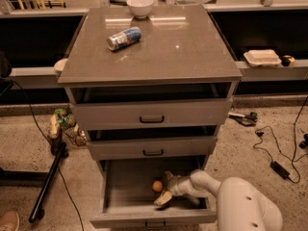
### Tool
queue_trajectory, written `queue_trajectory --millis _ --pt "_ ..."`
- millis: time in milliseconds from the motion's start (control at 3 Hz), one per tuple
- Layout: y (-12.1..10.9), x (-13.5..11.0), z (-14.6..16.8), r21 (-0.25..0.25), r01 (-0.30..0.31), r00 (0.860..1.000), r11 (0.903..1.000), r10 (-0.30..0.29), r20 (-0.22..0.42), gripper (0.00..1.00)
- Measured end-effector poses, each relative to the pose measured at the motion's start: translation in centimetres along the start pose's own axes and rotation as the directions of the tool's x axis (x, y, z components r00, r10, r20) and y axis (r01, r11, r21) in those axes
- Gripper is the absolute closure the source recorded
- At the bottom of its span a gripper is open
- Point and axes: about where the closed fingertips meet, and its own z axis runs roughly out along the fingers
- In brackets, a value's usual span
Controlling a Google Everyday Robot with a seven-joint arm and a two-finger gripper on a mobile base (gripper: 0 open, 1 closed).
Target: Pick orange from bottom drawer and place on counter
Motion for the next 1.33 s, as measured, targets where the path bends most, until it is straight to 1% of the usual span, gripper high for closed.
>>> queue_trajectory --millis 333,667,1000,1333 --pt "0.0 0.0 0.9 -0.005 0.004 1.0 1.0 -0.004 0.007 0.18" --pt "0.0 -0.3 1.3 -0.019 0.013 1.0 0.9997 -0.013 0.017 0.42" --pt "0.2 -0.8 1.1 -0.047 0.028 0.998 0.9985 -0.026 0.054 0.65" --pt "1.2 -3.5 -1.3 -0.103 0.108 0.986 0.9888 -0.093 0.14 0.89"
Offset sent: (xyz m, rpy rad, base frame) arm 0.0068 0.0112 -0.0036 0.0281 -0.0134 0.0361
